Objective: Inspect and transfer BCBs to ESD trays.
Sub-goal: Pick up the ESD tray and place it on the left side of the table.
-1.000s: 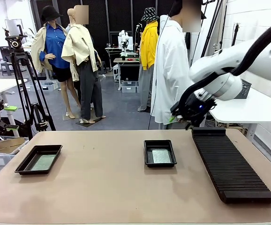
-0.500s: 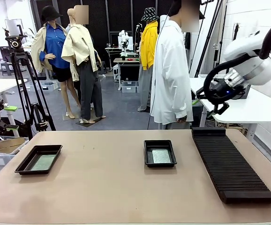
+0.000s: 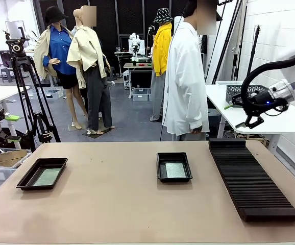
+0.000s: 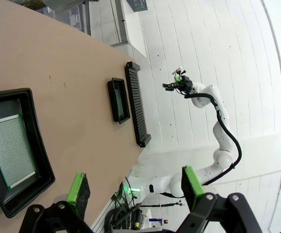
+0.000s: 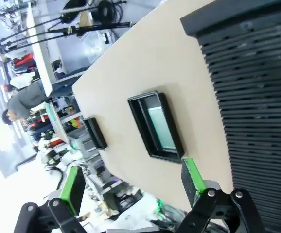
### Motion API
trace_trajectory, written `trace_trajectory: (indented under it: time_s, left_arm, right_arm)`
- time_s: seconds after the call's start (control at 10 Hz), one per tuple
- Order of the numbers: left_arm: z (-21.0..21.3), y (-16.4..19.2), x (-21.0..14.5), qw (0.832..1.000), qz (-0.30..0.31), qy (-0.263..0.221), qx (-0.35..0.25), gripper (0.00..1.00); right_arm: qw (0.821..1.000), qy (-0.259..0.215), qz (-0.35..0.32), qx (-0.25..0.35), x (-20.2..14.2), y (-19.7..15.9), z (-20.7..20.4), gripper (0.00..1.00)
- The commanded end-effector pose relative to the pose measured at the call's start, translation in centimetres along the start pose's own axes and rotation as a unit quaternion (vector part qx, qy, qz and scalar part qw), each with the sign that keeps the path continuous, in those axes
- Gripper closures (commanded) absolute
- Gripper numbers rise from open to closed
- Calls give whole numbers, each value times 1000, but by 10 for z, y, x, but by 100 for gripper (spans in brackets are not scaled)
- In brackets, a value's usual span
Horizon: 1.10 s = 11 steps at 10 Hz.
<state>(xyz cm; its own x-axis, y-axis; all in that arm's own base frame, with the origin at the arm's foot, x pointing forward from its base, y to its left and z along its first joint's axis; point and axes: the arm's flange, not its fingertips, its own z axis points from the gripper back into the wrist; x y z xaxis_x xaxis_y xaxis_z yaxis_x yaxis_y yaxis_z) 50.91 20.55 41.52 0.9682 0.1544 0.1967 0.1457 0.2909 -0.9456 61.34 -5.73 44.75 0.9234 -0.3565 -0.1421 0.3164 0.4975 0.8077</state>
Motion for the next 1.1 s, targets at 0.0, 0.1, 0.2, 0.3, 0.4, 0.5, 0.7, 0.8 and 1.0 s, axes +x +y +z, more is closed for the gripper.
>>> trace_trajectory:
  time_s: [0.0, 0.1, 0.2, 0.3, 0.4, 0.5, 0.7, 0.8, 1.0]
  left_arm:
    - [-24, -15, 10, 1000, 5, 10, 20, 0]
    - [-39, -22, 17, 999, 19, 2, 28, 0]
    - [-55, -27, 25, 999, 22, -3, 43, 0]
    - [-70, -34, 29, 998, 24, 1, 52, 0]
    - [-89, -42, 32, 997, 23, 11, 67, 0]
    - [-106, -50, 33, 997, 20, 25, 77, 0]
    - [-142, -70, 33, 995, 18, 49, 91, 0]
    - [-165, -81, 31, 992, 13, 58, 108, 0]
    - [-209, -92, 27, 984, 6, 88, 153, 0]
  right_arm:
    - [999, 2, -7, 31, -21, -12, 9, 0]
    - [999, 14, -9, 41, -27, -17, 13, 0]
    - [998, 26, 11, 51, -32, -21, 17, 0]
    - [997, 28, 35, 55, -38, -26, 22, 0]
    - [995, 36, 57, 71, -41, -35, 26, 0]
    - [994, 45, 65, 77, -41, -46, 26, 0]
    - [989, 65, 79, 102, -36, -66, 27, 0]
    - [989, 65, 81, 109, -35, -72, 27, 0]
    - [984, 80, 97, 130, -34, -85, 28, 0]
